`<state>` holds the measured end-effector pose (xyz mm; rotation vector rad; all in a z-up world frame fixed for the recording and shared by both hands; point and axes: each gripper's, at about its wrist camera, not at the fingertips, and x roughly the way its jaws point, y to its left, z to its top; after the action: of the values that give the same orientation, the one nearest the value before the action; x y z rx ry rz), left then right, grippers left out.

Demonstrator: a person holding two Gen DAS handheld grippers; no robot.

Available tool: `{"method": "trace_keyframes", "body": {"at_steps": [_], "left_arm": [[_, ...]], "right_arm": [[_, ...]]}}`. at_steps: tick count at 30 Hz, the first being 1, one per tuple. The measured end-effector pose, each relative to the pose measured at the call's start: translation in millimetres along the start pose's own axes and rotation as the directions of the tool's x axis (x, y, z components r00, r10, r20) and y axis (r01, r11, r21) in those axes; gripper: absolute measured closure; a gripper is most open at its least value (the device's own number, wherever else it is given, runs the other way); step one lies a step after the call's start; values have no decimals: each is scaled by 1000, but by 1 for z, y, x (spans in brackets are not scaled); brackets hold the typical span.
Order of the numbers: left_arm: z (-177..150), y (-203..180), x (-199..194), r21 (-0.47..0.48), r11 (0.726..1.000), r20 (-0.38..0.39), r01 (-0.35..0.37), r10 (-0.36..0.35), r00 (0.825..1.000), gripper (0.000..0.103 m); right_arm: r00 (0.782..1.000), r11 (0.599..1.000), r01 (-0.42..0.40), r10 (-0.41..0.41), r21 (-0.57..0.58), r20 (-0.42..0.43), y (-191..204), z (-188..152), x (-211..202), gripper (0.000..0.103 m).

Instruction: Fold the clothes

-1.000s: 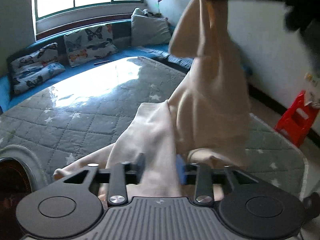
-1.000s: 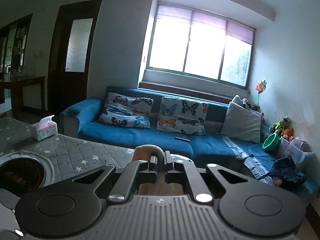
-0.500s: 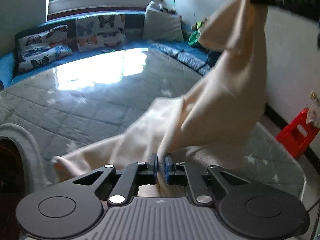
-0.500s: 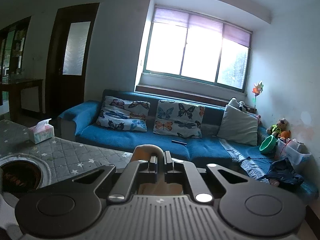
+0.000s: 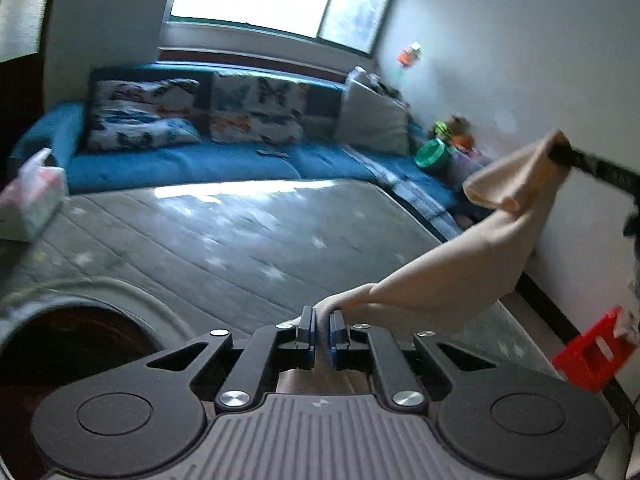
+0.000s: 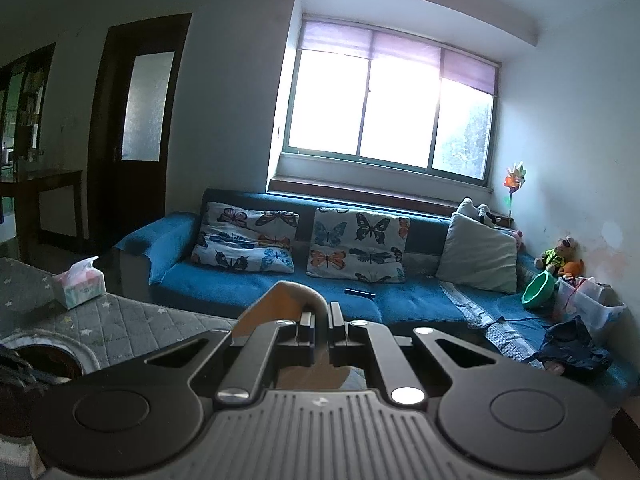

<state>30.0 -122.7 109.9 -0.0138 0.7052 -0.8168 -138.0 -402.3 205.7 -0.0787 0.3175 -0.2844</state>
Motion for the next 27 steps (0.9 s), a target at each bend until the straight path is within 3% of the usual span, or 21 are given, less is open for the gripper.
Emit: {"method": "trace_keyframes", "body": {"at_steps": [5, 10, 14, 18, 21, 27], "left_arm": [[30, 20, -27, -26, 999, 98, -36, 38, 994, 101], [64, 35, -51, -49, 992, 185, -117, 125, 975, 103], [58, 28, -47, 15, 993, 135, -120, 117, 984, 102], [22, 4, -16, 69, 997, 33, -46, 44, 998, 98], [-8, -19, 13, 118, 993, -52, -4, 10, 999, 94], [-48, -57, 58, 239, 971, -119, -5, 34, 992, 79]], "right_arm": [[1000, 1000, -9, 9, 12, 21, 9, 11, 12, 98], [999, 1000, -24, 24, 19, 35, 22, 29, 27, 98], [998, 999, -32, 33, -16, 46, 37, 38, 29, 98], [998, 999, -35, 36, -25, 46, 43, 40, 25, 98], [999, 999, -33, 34, -35, 40, 45, 39, 22, 98], [999, 999, -32, 34, -43, 43, 45, 42, 14, 98]]}}
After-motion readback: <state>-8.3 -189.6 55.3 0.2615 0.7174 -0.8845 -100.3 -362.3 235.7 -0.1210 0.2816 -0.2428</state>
